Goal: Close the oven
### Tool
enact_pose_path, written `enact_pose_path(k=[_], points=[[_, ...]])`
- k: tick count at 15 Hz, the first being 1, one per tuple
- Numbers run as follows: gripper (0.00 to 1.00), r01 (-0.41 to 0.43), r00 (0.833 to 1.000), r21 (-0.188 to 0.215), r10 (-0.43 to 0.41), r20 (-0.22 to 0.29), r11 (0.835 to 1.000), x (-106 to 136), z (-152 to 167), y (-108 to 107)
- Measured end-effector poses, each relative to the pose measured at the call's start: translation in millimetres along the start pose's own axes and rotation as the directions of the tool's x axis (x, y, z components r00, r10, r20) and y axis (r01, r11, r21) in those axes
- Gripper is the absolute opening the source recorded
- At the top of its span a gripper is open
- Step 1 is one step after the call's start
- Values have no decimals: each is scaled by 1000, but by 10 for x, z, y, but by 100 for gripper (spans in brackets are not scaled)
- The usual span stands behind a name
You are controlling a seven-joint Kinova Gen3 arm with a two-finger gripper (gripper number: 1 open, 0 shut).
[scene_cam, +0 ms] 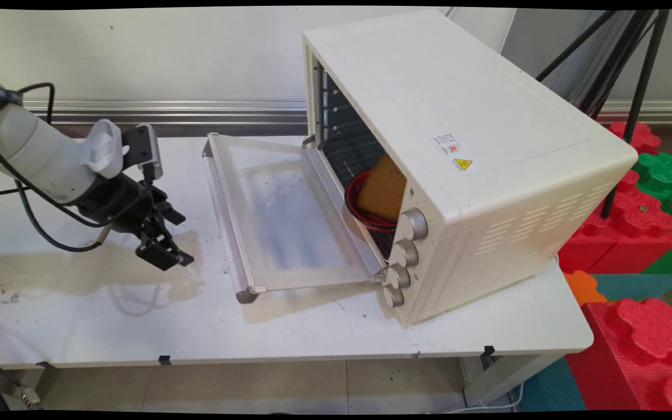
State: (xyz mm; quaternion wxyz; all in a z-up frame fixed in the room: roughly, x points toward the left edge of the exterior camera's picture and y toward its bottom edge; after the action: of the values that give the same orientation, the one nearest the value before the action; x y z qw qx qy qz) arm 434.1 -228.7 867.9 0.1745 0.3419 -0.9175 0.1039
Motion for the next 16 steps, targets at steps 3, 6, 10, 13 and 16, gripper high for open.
enact_pose_path(k=[3, 6, 10, 13, 16], points=[[100, -10, 1000, -3, 10, -11, 1000, -4, 77, -3], [0, -16, 1000, -5, 16, -18, 1000, -23, 143, -4], [0, -35, 999, -6, 34, -35, 999, -30, 230, 4], [0, -35, 998, -1, 35, -54, 999, -28, 286, 14], [0, -30, 996, 1, 30, -80, 1000, -21, 359, 36]])
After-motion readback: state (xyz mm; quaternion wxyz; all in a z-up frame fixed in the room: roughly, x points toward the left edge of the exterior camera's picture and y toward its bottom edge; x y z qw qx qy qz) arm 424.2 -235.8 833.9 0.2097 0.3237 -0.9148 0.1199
